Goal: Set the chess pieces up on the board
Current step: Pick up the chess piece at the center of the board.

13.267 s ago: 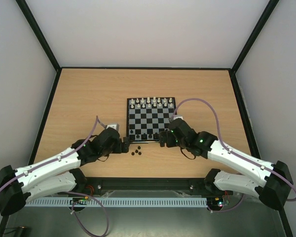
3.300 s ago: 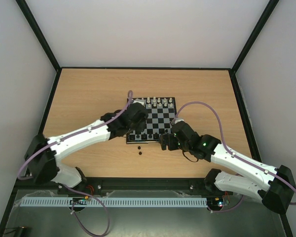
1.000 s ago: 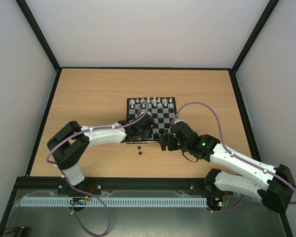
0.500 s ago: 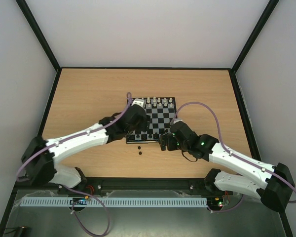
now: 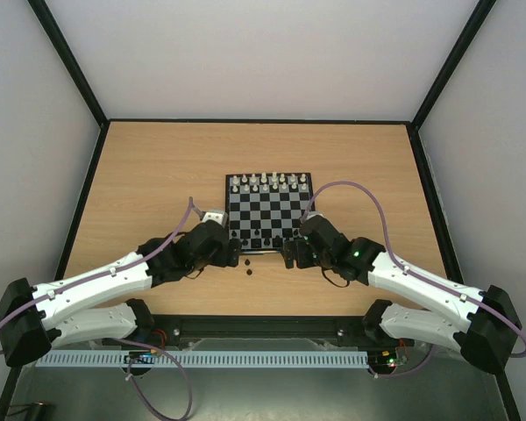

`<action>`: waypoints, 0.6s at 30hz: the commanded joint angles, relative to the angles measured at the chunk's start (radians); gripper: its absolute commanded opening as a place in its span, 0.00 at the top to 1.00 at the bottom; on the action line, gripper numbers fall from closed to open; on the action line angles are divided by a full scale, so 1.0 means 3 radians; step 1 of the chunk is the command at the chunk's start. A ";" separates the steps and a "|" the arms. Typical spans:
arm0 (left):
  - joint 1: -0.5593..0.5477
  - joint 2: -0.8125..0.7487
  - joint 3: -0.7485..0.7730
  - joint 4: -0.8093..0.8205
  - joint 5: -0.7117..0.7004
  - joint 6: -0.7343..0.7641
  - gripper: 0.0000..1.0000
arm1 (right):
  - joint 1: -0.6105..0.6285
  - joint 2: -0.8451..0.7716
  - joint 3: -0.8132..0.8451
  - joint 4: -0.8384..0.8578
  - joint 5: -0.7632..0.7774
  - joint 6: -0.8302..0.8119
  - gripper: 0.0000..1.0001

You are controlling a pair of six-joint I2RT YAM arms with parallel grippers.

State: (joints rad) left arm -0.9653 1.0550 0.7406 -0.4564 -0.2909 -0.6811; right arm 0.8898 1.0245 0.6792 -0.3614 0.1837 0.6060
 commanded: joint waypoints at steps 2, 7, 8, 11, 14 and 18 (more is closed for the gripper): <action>-0.0203 -0.0021 -0.0162 -0.0025 -0.0006 -0.0286 0.11 | 0.0006 0.0042 0.0052 -0.0103 -0.0030 -0.0020 0.01; -0.0358 0.0305 -0.0195 0.0184 -0.0089 -0.0312 0.35 | 0.0009 0.0027 0.0036 -0.0089 -0.0018 -0.0016 0.01; -0.0387 0.0385 -0.0190 0.0245 -0.0108 -0.0308 0.39 | 0.0008 0.0026 0.0037 -0.0093 -0.0019 -0.0016 0.01; -0.0407 0.0632 -0.0134 0.0353 -0.0137 -0.0273 0.52 | 0.0005 0.0013 0.0029 -0.0093 -0.0017 -0.0011 0.01; -0.0431 0.0882 -0.0050 0.0451 -0.0139 -0.0215 0.57 | 0.0009 0.0001 0.0017 -0.0088 -0.0020 -0.0014 0.01; -0.0484 0.1139 0.0051 0.0524 -0.0158 -0.0190 0.62 | 0.0007 -0.0004 0.0013 -0.0084 -0.0028 -0.0016 0.01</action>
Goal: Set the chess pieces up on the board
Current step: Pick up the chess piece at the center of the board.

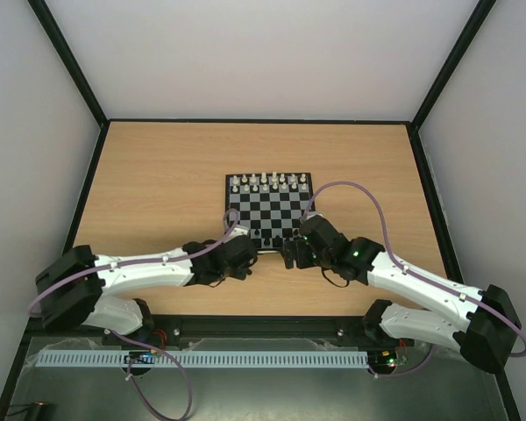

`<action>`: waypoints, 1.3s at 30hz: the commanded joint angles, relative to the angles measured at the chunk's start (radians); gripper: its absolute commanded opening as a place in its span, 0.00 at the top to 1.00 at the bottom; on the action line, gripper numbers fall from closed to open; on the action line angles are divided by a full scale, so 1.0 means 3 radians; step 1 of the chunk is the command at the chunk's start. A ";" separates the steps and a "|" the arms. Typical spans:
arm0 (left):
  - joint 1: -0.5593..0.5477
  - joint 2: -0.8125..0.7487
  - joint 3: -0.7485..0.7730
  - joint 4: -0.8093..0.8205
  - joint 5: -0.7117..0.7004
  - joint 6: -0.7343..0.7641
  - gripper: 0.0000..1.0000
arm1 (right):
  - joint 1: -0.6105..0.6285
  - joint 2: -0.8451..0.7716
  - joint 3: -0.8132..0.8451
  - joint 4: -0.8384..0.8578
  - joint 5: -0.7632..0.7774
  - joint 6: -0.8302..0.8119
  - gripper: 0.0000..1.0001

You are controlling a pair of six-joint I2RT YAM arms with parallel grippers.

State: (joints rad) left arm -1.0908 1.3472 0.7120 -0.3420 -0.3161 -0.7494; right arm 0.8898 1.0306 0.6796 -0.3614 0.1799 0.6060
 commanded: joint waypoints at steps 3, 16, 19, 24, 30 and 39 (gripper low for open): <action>-0.0096 0.0309 0.0190 0.0196 -0.0092 0.0036 0.63 | 0.0006 -0.0034 0.0004 -0.0079 -0.0024 -0.0019 0.01; -0.0114 0.0688 0.0381 0.0229 -0.0168 0.0062 0.73 | 0.0005 -0.0055 -0.0011 -0.0052 -0.0044 -0.0035 0.01; -0.0112 0.0733 0.0402 0.0213 -0.0178 0.0054 0.77 | 0.0008 -0.0055 -0.0011 -0.0047 -0.0052 -0.0036 0.01; -0.0115 0.0744 0.0399 0.0197 -0.0224 0.0039 0.78 | 0.0005 -0.0050 -0.0015 -0.0041 -0.0054 -0.0041 0.01; -0.0117 0.0823 0.0429 0.0194 -0.0221 0.0051 0.77 | 0.0008 -0.0043 -0.0016 -0.0037 -0.0049 -0.0042 0.01; -0.0117 0.0836 0.0396 0.0202 -0.0214 0.0044 0.78 | 0.0005 -0.0030 -0.0016 -0.0040 -0.0048 -0.0041 0.01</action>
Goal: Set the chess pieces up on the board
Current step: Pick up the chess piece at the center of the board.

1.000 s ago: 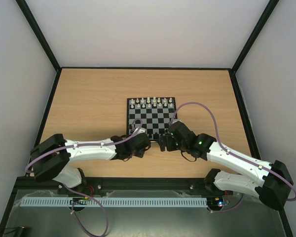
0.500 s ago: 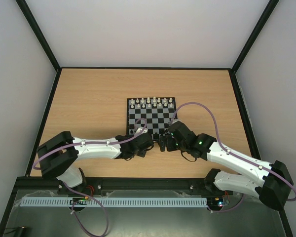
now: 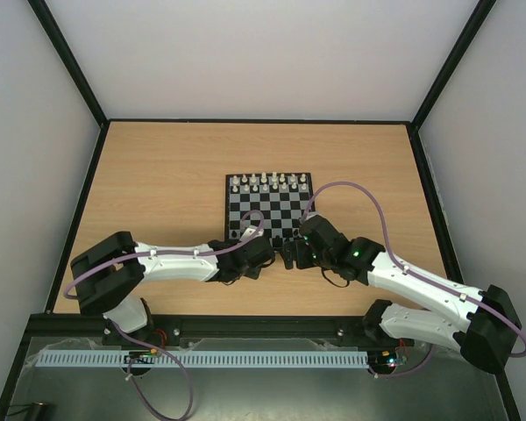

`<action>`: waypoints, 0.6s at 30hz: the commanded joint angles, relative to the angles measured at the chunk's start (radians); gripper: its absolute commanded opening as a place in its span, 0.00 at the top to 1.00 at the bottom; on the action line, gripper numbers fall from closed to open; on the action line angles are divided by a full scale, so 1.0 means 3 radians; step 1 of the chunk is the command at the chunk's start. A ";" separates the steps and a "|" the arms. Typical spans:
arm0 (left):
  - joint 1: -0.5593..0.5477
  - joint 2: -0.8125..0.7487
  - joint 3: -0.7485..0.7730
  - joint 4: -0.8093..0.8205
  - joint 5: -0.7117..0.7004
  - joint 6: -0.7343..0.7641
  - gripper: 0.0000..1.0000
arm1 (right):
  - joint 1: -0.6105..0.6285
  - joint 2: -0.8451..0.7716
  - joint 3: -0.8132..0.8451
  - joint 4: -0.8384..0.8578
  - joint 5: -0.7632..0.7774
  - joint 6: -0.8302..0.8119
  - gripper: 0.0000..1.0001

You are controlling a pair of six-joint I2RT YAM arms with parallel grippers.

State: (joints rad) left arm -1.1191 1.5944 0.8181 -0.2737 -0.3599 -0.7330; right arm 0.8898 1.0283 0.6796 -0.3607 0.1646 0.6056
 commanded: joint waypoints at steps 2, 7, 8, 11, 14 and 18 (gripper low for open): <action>-0.0023 0.0016 0.0038 -0.0020 -0.0070 -0.0011 0.79 | 0.0007 -0.0025 -0.0019 -0.0041 0.0004 -0.0040 0.01; -0.0024 0.0020 0.0016 -0.0037 -0.0065 -0.0030 0.84 | 0.0006 -0.0027 -0.0021 -0.0038 0.0003 -0.0035 0.01; -0.0023 0.0016 0.0006 -0.0032 -0.0071 -0.0032 0.84 | 0.0007 -0.0027 -0.0021 -0.0040 0.0007 -0.0036 0.01; -0.0026 0.0011 -0.0015 -0.0031 -0.0080 -0.0037 0.84 | 0.0008 -0.0026 -0.0021 -0.0039 0.0004 -0.0035 0.01; -0.0024 0.0030 -0.0010 -0.0023 -0.0079 -0.0037 0.83 | 0.0008 -0.0018 -0.0022 -0.0040 -0.0001 -0.0039 0.01; -0.0023 0.0034 -0.0010 -0.0027 -0.0081 -0.0044 0.79 | 0.0006 -0.0017 -0.0023 -0.0039 -0.0002 -0.0040 0.01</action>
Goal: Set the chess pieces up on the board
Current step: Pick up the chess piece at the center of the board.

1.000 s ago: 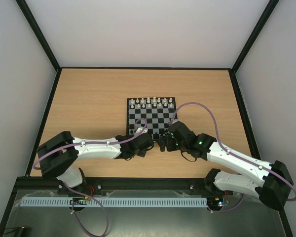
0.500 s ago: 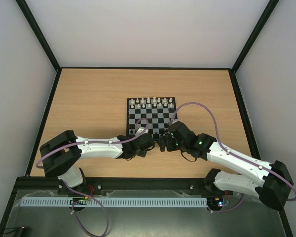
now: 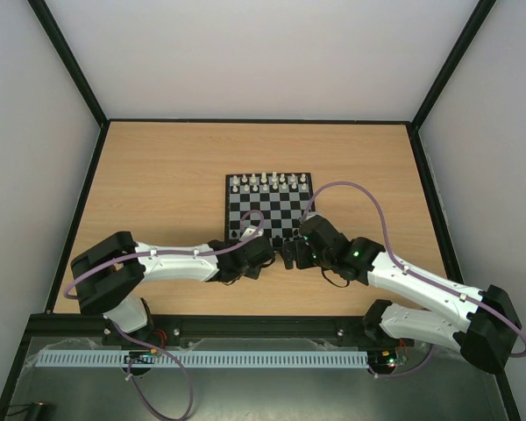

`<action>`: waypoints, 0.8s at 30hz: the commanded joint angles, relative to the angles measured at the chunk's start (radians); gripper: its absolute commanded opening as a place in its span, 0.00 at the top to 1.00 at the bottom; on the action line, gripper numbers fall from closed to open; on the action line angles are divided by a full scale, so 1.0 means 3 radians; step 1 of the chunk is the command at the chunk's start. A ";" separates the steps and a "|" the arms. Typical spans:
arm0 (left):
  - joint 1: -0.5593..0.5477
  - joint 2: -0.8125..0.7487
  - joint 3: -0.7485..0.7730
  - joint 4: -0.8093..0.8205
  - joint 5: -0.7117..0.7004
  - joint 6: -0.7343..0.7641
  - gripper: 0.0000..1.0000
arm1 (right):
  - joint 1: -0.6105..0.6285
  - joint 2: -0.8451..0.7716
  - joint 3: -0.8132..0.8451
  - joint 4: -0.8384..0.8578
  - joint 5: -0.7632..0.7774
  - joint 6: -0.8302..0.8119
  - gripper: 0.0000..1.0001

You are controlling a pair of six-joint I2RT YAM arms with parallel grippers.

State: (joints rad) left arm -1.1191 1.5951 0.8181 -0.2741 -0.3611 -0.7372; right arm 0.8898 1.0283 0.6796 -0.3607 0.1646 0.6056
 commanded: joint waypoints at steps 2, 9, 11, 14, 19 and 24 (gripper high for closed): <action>-0.0027 0.0022 -0.0015 -0.0032 -0.0092 -0.0033 0.77 | 0.0009 -0.0022 -0.0024 -0.0035 -0.0002 -0.0040 0.01; -0.0025 0.0031 -0.0004 -0.0053 -0.0129 -0.0038 0.75 | 0.0009 -0.0017 -0.0026 -0.0035 -0.0003 -0.0038 0.01; -0.0021 0.0043 -0.0001 -0.0053 -0.0130 -0.0038 0.75 | 0.0009 -0.0013 -0.0027 -0.0038 -0.0002 -0.0035 0.01; -0.0022 0.0059 -0.0005 -0.0049 -0.0121 -0.0038 0.77 | 0.0006 -0.0017 -0.0028 -0.0035 -0.0002 -0.0035 0.01; -0.0022 0.0062 -0.0031 -0.0033 -0.0111 -0.0048 0.78 | 0.0010 -0.0012 -0.0027 -0.0031 -0.0009 -0.0035 0.01; -0.0025 0.0083 -0.0030 -0.0020 -0.0096 -0.0043 0.81 | 0.0008 -0.0012 -0.0027 -0.0035 -0.0011 -0.0036 0.01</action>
State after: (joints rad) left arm -1.1191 1.6070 0.8177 -0.2741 -0.3763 -0.7441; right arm 0.8898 1.0283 0.6792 -0.3607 0.1642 0.6056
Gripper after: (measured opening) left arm 0.206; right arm 0.987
